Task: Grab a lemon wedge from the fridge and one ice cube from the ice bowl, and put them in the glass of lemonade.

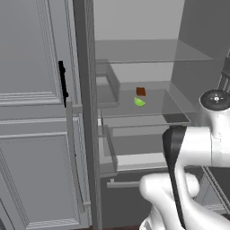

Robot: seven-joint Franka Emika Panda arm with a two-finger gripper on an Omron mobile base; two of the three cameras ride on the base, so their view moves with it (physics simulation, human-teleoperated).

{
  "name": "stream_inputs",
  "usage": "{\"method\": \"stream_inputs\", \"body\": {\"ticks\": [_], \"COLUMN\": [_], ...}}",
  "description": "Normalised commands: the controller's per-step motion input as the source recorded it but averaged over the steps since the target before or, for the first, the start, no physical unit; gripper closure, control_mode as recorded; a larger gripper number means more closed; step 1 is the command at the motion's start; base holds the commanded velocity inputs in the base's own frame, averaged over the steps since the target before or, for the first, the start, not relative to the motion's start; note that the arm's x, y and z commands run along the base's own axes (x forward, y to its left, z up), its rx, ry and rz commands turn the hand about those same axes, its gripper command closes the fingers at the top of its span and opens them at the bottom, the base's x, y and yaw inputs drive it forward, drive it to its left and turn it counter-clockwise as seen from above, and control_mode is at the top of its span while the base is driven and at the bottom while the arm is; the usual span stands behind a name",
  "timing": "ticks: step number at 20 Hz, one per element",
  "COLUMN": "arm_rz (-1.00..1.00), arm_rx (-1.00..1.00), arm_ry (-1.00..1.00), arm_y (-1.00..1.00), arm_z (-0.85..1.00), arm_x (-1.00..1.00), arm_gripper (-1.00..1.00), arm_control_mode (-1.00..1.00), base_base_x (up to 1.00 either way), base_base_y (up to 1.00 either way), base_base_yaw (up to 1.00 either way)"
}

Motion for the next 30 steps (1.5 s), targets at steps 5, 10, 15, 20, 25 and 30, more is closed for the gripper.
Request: {"method": "stream_inputs", "body": {"ticks": [5, 10, 15, 20, 25, 30], "arm_rz": [0.26, 0.14, 0.0, 0.02, 0.0, 0.0], "arm_rx": [0.09, 0.03, 0.0, 0.0, 0.0, 0.0], "arm_ry": [0.0, 0.0, -0.03, -0.01, 0.0, 0.0], "arm_y": [0.21, 0.01, 0.0, 0.0, 0.0, 0.0], "arm_z": [-0.16, -0.06, -0.12, -0.06, 0.0, 0.0], "arm_x": [0.0, -0.01, -0.01, 0.0, 0.0, 0.0], "arm_gripper": [-1.0, -1.0, -1.0, -1.0, -1.0, -1.0], "arm_control_mode": [-1.0, -1.0, -1.0, 1.0, 1.0, 1.0], "base_base_x": [0.0, 0.0, 0.0, 0.0, 0.06, 0.03], "base_base_y": [0.0, 0.0, 0.0, 0.01, -0.02, -0.11], "base_base_yaw": [0.0, 0.0, 0.0, 0.12, 0.06, 0.0]}}
